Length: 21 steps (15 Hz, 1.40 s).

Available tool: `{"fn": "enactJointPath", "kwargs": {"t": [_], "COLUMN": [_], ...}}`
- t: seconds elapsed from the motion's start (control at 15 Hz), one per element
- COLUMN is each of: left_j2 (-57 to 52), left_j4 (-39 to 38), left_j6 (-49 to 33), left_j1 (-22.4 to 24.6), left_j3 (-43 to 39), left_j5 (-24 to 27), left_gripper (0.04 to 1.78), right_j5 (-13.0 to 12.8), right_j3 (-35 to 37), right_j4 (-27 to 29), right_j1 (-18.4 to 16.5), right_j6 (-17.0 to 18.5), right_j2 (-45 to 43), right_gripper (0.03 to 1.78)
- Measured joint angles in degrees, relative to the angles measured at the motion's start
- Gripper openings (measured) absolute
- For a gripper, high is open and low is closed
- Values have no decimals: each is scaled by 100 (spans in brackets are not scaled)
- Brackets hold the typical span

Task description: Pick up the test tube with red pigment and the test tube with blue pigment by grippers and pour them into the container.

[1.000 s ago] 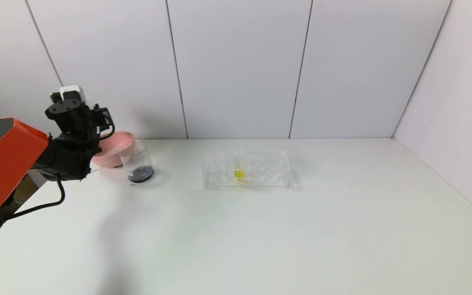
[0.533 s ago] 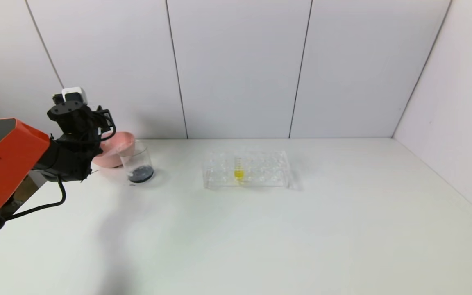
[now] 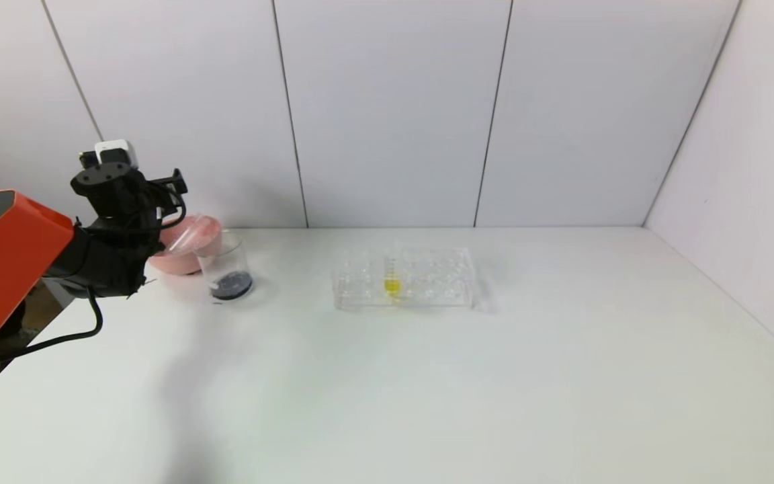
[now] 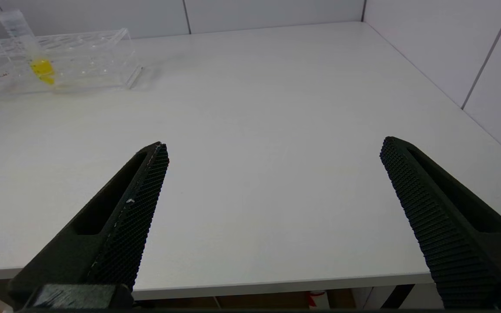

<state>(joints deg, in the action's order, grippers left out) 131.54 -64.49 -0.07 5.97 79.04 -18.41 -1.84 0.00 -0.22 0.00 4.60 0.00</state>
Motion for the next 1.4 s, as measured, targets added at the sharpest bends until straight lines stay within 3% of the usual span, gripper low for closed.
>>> {"fn": "enactJointPath", "kwargs": {"t": [0.27, 0.53, 1.0, 1.4], "left_j2": [-310, -976, -3274, -5853], "left_j4": [534, 1320, 1705, 2259], "left_j6": [5, -78, -85, -83], "left_j1": [13, 100, 479, 599], "left_j3": [-11, -410, -2899, -4562], "left_j5": [151, 703, 2355, 3201], "left_gripper": [178, 178, 178, 178], "right_j5": [0, 0, 0, 0], "right_j3": [0, 0, 0, 0], "right_j4": [-2, -2, 0, -2], "right_j1": [0, 0, 0, 0], "right_j6": [0, 0, -2, -5], "right_j2": [0, 0, 0, 0], "right_gripper": [177, 177, 177, 177]}}
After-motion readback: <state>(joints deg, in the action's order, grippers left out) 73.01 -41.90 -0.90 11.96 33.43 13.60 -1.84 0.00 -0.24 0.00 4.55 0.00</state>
